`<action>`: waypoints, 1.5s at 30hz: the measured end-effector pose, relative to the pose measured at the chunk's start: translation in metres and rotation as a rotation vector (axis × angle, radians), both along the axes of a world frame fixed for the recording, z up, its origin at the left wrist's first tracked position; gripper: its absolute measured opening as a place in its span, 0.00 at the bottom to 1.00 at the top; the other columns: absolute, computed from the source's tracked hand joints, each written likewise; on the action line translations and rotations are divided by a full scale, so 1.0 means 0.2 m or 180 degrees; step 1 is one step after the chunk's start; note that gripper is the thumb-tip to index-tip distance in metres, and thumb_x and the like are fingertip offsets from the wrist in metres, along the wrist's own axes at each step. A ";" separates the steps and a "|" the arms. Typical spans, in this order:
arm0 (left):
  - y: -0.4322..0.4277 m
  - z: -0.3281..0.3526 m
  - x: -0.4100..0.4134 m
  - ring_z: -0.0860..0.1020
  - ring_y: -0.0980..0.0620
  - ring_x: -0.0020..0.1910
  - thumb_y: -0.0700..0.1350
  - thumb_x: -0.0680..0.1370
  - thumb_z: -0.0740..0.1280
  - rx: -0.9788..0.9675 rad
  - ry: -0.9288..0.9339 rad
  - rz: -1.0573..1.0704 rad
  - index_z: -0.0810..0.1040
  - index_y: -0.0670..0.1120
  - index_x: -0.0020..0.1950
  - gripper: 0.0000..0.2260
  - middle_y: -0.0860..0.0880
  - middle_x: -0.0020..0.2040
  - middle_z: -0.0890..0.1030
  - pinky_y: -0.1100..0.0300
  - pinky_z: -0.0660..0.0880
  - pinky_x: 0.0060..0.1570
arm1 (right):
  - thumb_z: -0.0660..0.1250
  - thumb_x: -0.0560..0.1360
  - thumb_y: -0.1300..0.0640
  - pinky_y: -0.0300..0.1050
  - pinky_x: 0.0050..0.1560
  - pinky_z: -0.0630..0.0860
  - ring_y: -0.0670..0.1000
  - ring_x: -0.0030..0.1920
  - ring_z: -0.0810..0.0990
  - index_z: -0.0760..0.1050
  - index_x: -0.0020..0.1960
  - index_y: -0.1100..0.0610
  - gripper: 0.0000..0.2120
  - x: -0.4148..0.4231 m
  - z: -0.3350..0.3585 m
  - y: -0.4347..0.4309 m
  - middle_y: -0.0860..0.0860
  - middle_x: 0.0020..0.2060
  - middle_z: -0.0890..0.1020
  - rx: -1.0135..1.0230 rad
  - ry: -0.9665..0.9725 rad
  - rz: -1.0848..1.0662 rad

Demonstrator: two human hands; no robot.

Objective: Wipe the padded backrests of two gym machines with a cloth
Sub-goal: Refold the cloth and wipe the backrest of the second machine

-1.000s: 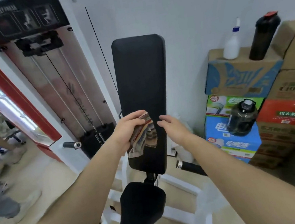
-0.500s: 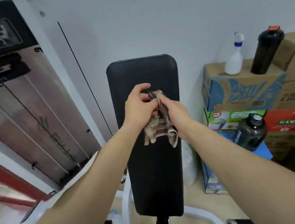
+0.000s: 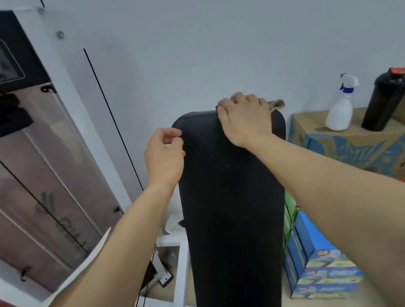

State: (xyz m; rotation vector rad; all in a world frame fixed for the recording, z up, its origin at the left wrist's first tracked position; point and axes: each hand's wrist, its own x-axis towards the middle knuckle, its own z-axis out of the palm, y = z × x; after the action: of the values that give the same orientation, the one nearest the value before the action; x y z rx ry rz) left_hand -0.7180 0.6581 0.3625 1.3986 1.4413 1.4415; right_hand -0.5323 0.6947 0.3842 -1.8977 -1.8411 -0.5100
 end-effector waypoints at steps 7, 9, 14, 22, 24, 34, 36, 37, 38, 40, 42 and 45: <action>0.07 -0.06 -0.05 0.80 0.48 0.46 0.40 0.79 0.60 0.0081 -0.0031 0.0372 0.76 0.55 0.48 0.10 0.52 0.48 0.79 0.58 0.76 0.42 | 0.51 0.84 0.47 0.56 0.58 0.71 0.58 0.64 0.73 0.69 0.72 0.46 0.20 -0.33 0.00 0.11 0.50 0.68 0.74 -0.0102 -0.0720 0.1139; 0.08 -0.06 0.00 0.81 0.47 0.47 0.41 0.79 0.61 0.0024 0.0013 0.0413 0.76 0.57 0.46 0.11 0.53 0.48 0.80 0.52 0.79 0.47 | 0.52 0.83 0.47 0.56 0.54 0.73 0.58 0.61 0.75 0.66 0.73 0.46 0.19 -0.21 0.02 0.10 0.52 0.68 0.74 -0.0076 -0.0834 0.1223; 0.04 -0.07 0.19 0.79 0.55 0.46 0.40 0.79 0.62 0.0217 0.0260 0.0312 0.78 0.54 0.48 0.10 0.56 0.46 0.79 0.60 0.77 0.47 | 0.55 0.83 0.51 0.56 0.54 0.74 0.61 0.59 0.76 0.66 0.74 0.50 0.20 0.30 -0.05 -0.04 0.53 0.68 0.74 0.0192 -0.0502 0.1013; -0.04 -0.20 0.26 0.80 0.52 0.47 0.40 0.78 0.62 0.0325 0.0473 0.0167 0.76 0.58 0.46 0.12 0.54 0.47 0.80 0.51 0.81 0.52 | 0.56 0.81 0.56 0.61 0.76 0.57 0.65 0.78 0.57 0.61 0.79 0.56 0.26 0.40 -0.24 -0.15 0.61 0.79 0.60 0.0421 -0.0790 0.1024; -0.05 -0.24 0.24 0.79 0.51 0.47 0.40 0.79 0.62 0.0334 0.0493 0.0180 0.76 0.57 0.46 0.11 0.54 0.46 0.80 0.51 0.81 0.52 | 0.54 0.82 0.54 0.60 0.78 0.53 0.64 0.79 0.55 0.56 0.81 0.55 0.27 0.32 -0.31 -0.15 0.59 0.80 0.56 0.0385 -0.0995 0.1173; -0.16 -0.50 0.12 0.76 0.57 0.42 0.39 0.79 0.63 0.0094 0.0747 0.0166 0.78 0.50 0.51 0.08 0.55 0.44 0.78 0.62 0.72 0.44 | 0.57 0.83 0.52 0.61 0.78 0.55 0.61 0.80 0.55 0.57 0.81 0.53 0.27 0.29 -0.90 -0.37 0.55 0.79 0.61 -0.0382 -0.2220 0.2192; -0.17 -0.50 0.09 0.76 0.56 0.42 0.39 0.79 0.63 0.0051 0.0717 0.0170 0.78 0.51 0.51 0.08 0.56 0.44 0.78 0.59 0.75 0.45 | 0.62 0.82 0.51 0.60 0.76 0.60 0.61 0.77 0.63 0.63 0.79 0.51 0.26 0.32 -0.77 -0.32 0.55 0.76 0.69 -0.0233 -0.2321 0.2178; -0.17 -0.49 0.08 0.76 0.55 0.42 0.39 0.80 0.63 0.0043 0.0687 0.0176 0.78 0.51 0.51 0.08 0.56 0.44 0.78 0.57 0.76 0.46 | 0.62 0.82 0.51 0.60 0.75 0.61 0.61 0.76 0.65 0.64 0.78 0.50 0.26 0.33 -0.67 -0.27 0.55 0.75 0.70 -0.0097 -0.2289 0.2066; -0.17 -0.47 0.07 0.77 0.54 0.42 0.40 0.80 0.62 0.0041 0.0662 0.0189 0.78 0.51 0.51 0.08 0.56 0.44 0.78 0.55 0.78 0.47 | 0.60 0.82 0.50 0.60 0.76 0.60 0.62 0.77 0.63 0.63 0.79 0.50 0.25 0.34 -0.57 -0.22 0.56 0.75 0.69 0.0029 -0.2213 0.1898; -0.16 -0.45 0.06 0.77 0.53 0.44 0.40 0.80 0.62 0.0040 0.0645 0.0233 0.78 0.51 0.52 0.08 0.57 0.46 0.78 0.55 0.79 0.48 | 0.56 0.83 0.50 0.60 0.77 0.56 0.62 0.79 0.57 0.59 0.80 0.50 0.26 0.30 -0.38 -0.12 0.57 0.79 0.63 0.0212 -0.1961 0.1536; -0.16 -0.44 0.04 0.78 0.53 0.45 0.40 0.80 0.62 0.0059 0.0636 0.0288 0.78 0.51 0.52 0.08 0.55 0.47 0.78 0.56 0.78 0.49 | 0.53 0.84 0.49 0.60 0.78 0.52 0.61 0.80 0.52 0.55 0.81 0.51 0.27 0.21 -0.27 -0.07 0.57 0.81 0.57 0.0347 -0.1704 0.1317; -0.16 -0.47 0.01 0.76 0.55 0.42 0.39 0.80 0.62 0.0080 0.0539 0.0455 0.78 0.50 0.51 0.08 0.54 0.46 0.79 0.61 0.75 0.45 | 0.53 0.83 0.49 0.58 0.79 0.49 0.60 0.81 0.50 0.54 0.81 0.54 0.28 0.04 -0.29 -0.05 0.57 0.81 0.53 0.0453 -0.1471 0.1307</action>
State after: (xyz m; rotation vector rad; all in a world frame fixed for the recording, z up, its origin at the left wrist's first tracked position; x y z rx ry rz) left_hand -0.7166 0.6259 0.2695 1.4893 1.6641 1.4621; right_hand -0.5249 0.6847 0.3261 -1.3271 -2.3320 -0.9599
